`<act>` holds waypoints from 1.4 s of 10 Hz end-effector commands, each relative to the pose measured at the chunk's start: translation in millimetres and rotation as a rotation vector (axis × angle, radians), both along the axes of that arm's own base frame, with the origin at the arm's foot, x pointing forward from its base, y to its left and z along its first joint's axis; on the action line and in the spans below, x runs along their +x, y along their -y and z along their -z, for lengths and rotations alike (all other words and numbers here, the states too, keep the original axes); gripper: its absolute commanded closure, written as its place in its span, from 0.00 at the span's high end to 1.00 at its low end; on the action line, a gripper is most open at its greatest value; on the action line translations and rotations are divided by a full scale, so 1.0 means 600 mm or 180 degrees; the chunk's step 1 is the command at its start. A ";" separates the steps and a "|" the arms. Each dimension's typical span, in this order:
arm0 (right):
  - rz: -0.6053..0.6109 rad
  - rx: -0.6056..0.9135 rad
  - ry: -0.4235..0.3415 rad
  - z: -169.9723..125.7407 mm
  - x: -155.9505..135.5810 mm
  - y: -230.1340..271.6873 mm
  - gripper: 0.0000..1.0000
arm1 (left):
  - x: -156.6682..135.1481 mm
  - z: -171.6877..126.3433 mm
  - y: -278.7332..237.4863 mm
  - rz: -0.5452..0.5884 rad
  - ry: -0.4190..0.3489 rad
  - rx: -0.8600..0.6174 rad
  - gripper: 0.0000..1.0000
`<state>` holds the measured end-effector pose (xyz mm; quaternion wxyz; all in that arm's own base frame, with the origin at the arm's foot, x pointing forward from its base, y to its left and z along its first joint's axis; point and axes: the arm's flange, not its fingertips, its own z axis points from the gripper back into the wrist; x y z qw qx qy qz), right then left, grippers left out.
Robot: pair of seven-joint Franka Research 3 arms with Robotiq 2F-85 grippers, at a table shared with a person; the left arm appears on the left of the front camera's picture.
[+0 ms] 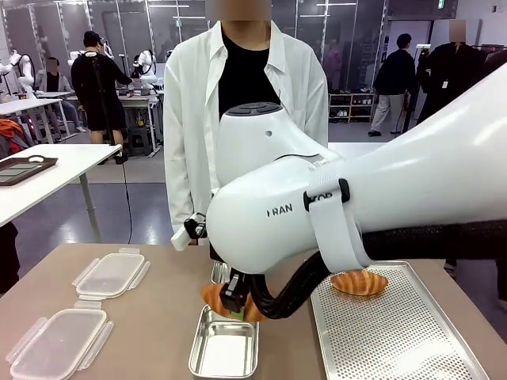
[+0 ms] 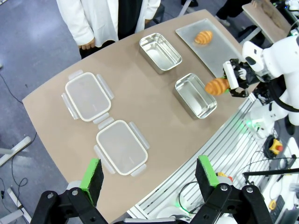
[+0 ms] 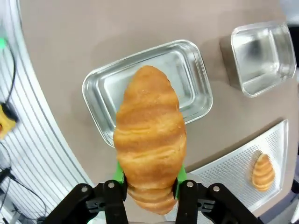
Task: Place the bread into the airtight container.
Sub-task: Pick up a Butter Roll and place it into an empty Airtight Container.
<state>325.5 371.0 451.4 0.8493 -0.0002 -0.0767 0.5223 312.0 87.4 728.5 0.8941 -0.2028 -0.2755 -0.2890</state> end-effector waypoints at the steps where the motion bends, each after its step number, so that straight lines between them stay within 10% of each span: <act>1: 0.0805 0.0332 -0.0087 0.011 -0.015 -0.007 0.45 | -0.001 -0.001 0.001 0.0065 0.0023 0.0000 1.00; 7: 0.2759 0.0419 -0.0521 0.084 0.037 -0.034 0.45 | -0.001 -0.001 0.001 0.0065 0.0023 0.0000 1.00; 13: 0.3143 0.0501 -0.0715 0.180 0.075 -0.054 0.45 | -0.001 -0.001 0.001 0.0065 0.0023 0.0000 1.00; 14: 0.3146 0.0513 -0.0719 0.182 0.074 -0.052 0.88 | -0.001 -0.001 0.001 0.0065 0.0023 0.0000 1.00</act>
